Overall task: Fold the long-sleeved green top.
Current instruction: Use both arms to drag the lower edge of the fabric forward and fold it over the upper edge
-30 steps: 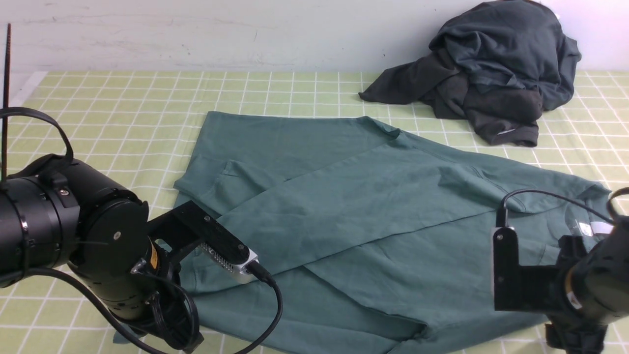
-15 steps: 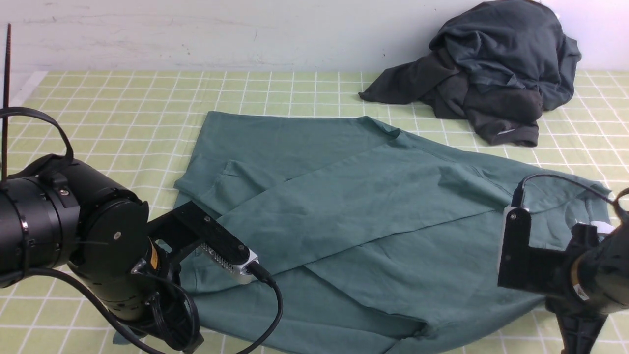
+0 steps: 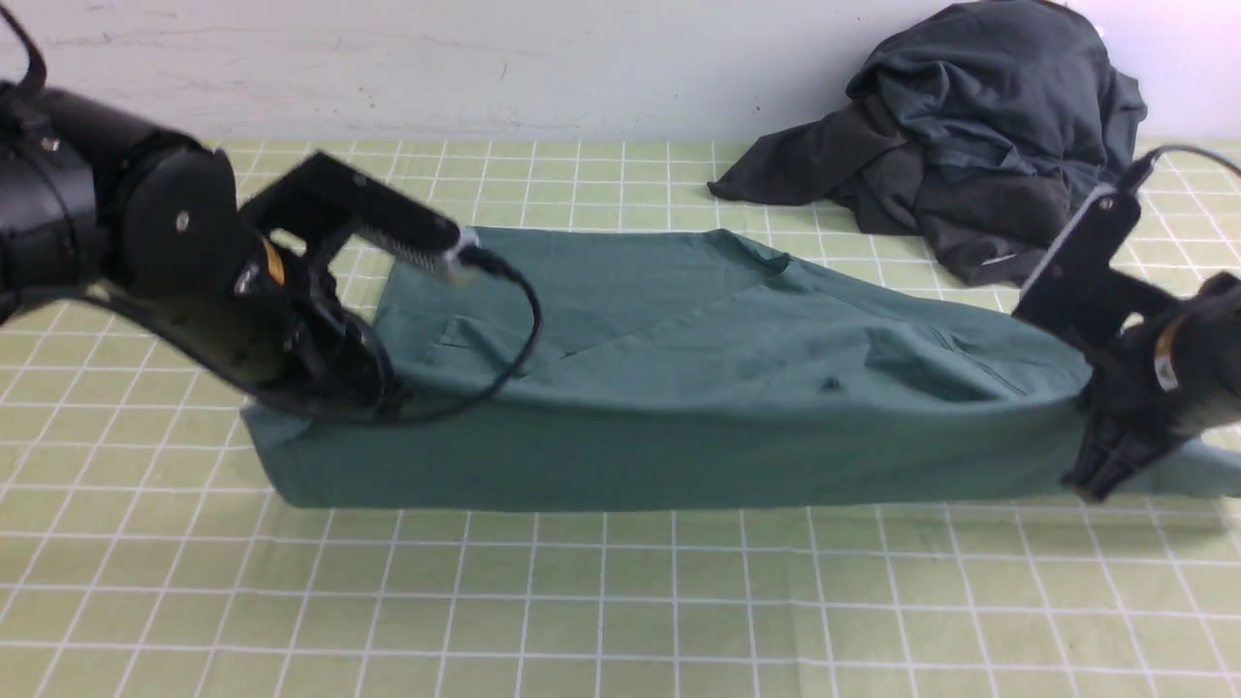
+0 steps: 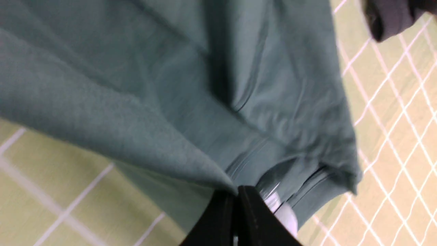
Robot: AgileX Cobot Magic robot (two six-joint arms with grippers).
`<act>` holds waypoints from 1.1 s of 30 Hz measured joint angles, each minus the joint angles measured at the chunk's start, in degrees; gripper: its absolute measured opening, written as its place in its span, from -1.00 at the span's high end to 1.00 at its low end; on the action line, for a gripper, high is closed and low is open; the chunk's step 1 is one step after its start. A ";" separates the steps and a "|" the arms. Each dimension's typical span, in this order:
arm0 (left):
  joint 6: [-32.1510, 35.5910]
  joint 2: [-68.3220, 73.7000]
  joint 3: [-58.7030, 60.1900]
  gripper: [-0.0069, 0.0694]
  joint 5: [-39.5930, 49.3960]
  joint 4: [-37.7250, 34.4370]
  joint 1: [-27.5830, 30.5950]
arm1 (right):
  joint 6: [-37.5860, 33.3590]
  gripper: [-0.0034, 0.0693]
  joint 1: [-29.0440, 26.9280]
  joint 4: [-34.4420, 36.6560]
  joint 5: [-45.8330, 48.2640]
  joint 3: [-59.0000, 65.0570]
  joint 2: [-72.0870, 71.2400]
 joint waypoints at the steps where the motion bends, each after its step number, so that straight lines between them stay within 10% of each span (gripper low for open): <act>1: 0.00 2.32 -3.25 0.80 -0.78 0.06 0.82 | 0.17 0.92 -0.72 0.44 -0.65 -2.50 1.97; 18: -2.68 46.44 -55.86 0.78 -2.50 3.28 4.90 | 1.60 0.91 -4.79 3.62 -0.53 -42.18 35.79; 28: -18.20 56.56 -67.17 -0.22 -4.58 10.26 8.52 | 16.26 0.27 -9.01 7.99 5.15 -50.44 40.39; 33: -15.73 53.96 -71.01 -0.26 7.38 10.01 8.59 | 13.49 0.16 -9.08 9.17 22.89 -54.57 39.16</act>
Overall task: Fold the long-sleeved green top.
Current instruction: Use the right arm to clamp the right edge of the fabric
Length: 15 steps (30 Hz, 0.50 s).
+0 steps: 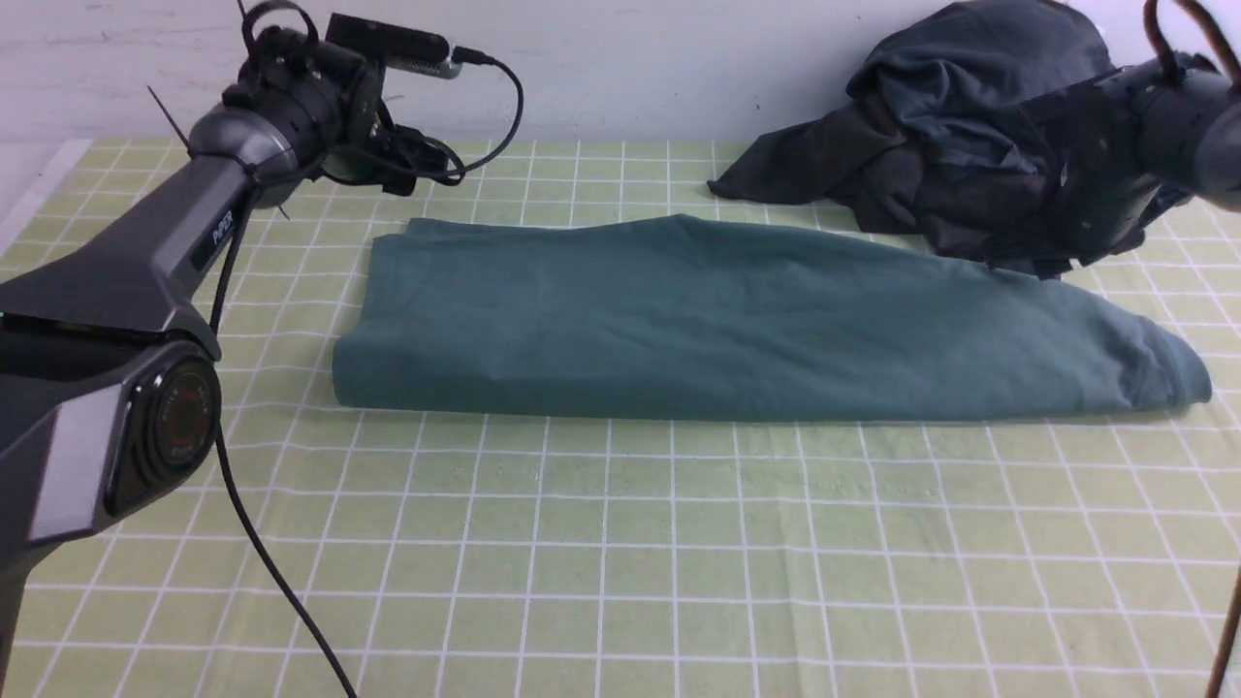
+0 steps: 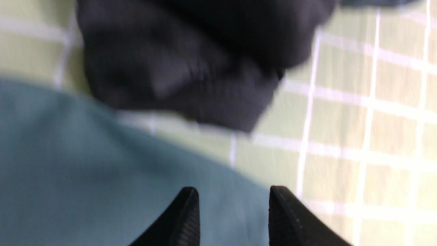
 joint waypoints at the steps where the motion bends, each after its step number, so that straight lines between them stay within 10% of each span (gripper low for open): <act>1: 2.76 -1.05 -0.80 -0.19 3.37 -0.47 0.00 | -2.06 0.18 -0.20 1.31 3.46 -0.12 -0.95; 8: 20.65 -12.99 -2.53 0.70 20.51 -10.36 1.26 | -8.89 0.32 -7.58 18.08 11.87 0.68 -6.29; 15: 23.22 -29.16 11.95 0.83 20.78 -22.71 4.01 | -7.89 -0.09 -14.78 21.71 9.97 8.51 -6.21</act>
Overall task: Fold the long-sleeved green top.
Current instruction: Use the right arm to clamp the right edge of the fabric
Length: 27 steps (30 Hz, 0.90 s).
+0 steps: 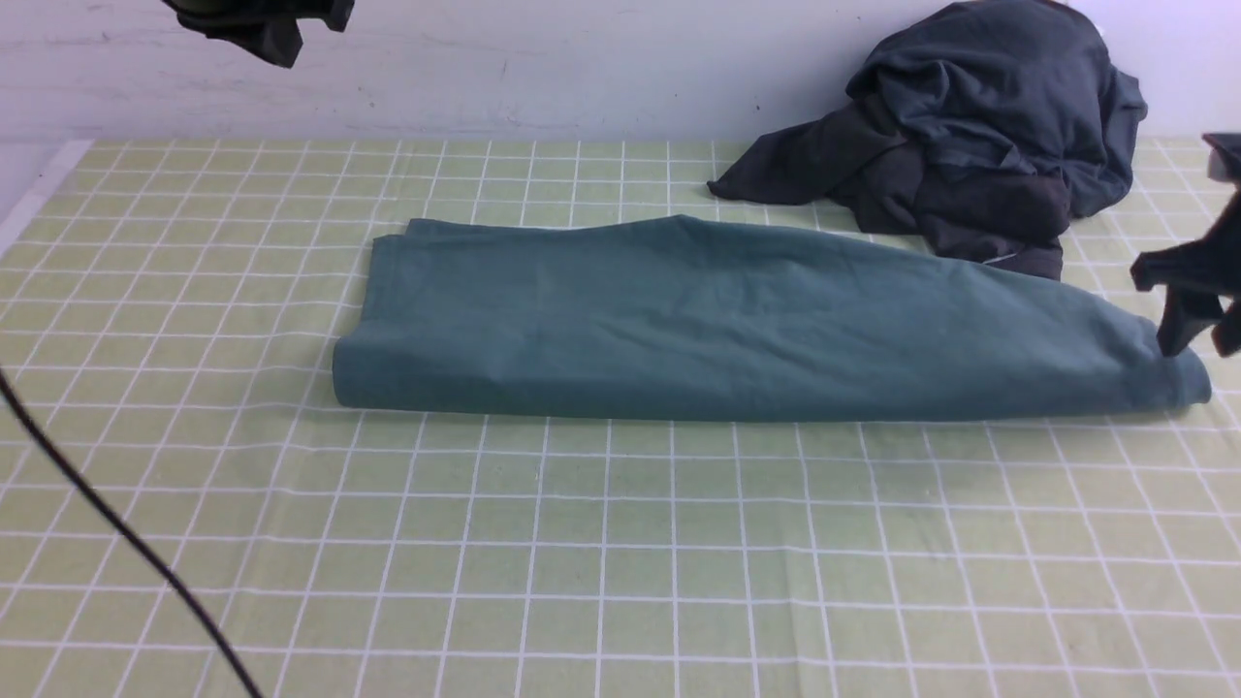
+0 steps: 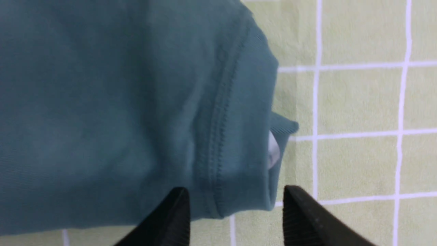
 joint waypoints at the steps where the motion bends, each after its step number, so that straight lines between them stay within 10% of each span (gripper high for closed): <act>1: 0.64 -3.34 5.23 0.83 0.15 -1.40 -0.20 | 1.12 -0.23 -0.69 0.23 -1.87 2.21 0.00; 7: 3.93 -17.38 24.07 0.83 0.60 -4.71 -0.65 | 4.62 -0.47 -1.16 1.05 -11.53 8.15 0.23; 18: 2.79 -51.06 53.75 0.83 -4.23 -1.92 -0.65 | 5.03 0.80 -1.16 2.78 -15.29 8.60 1.01; 27: -11.90 -78.87 81.56 0.83 -17.17 2.86 -0.65 | 5.03 0.85 -1.10 -15.10 -12.95 8.65 -5.70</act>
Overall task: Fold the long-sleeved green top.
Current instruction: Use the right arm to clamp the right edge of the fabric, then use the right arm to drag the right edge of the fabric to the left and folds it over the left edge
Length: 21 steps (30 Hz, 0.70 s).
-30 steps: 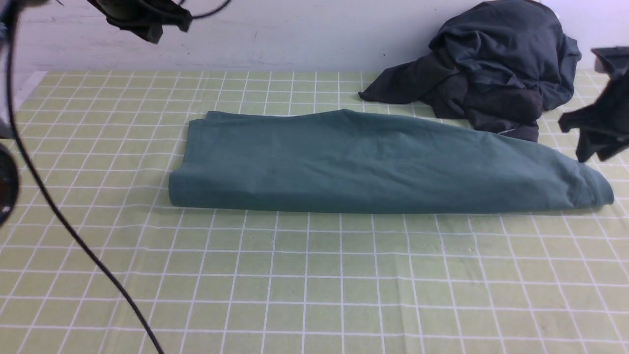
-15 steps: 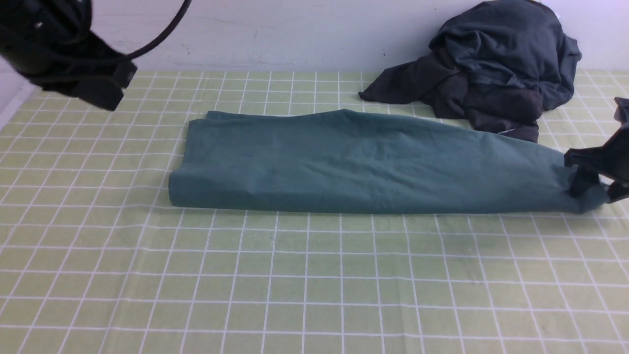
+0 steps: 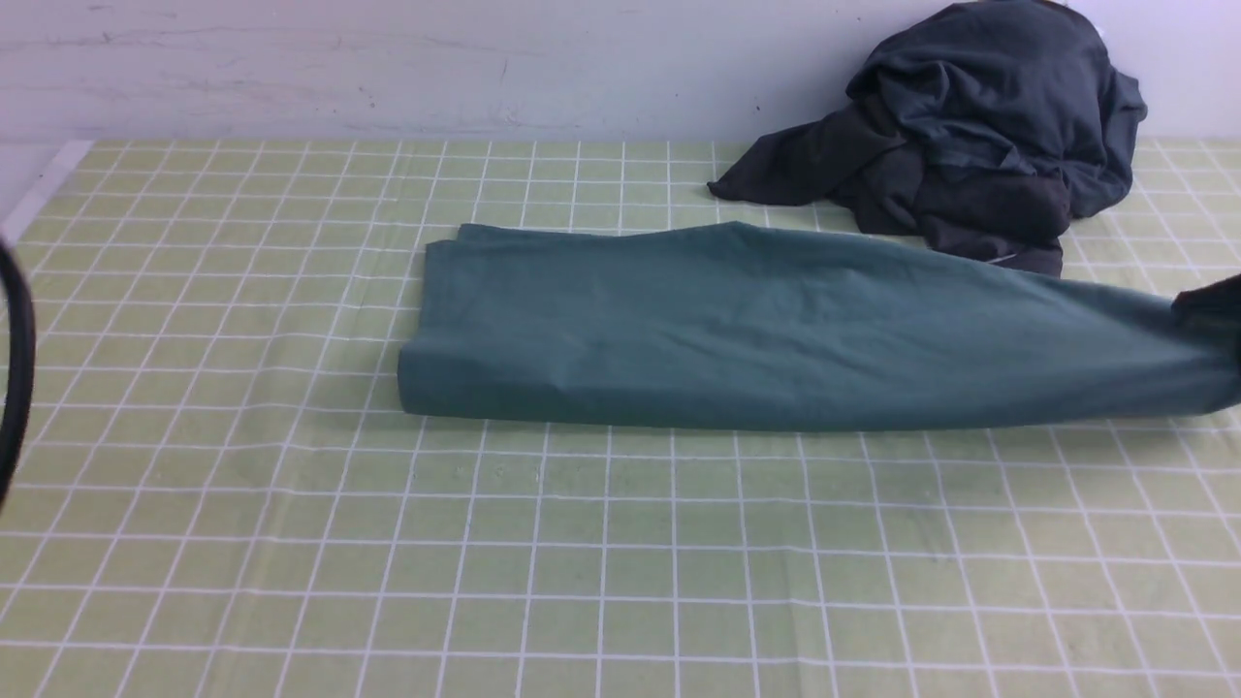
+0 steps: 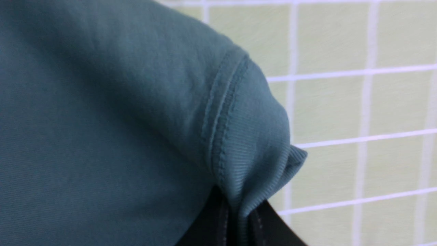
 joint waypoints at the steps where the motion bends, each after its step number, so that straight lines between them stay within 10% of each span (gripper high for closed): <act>1: -0.22 -0.91 1.44 0.83 -0.53 0.10 0.00 | 0.06 0.85 0.00 -0.28 0.00 -0.12 -0.31; 9: -3.03 -4.91 21.83 0.83 -11.81 0.61 0.00 | 0.13 0.86 5.77 7.33 4.24 -13.85 -8.99; 21: -3.03 -3.81 24.21 0.83 -21.57 -3.92 0.00 | -2.27 0.86 37.95 24.37 -7.69 -23.09 -3.96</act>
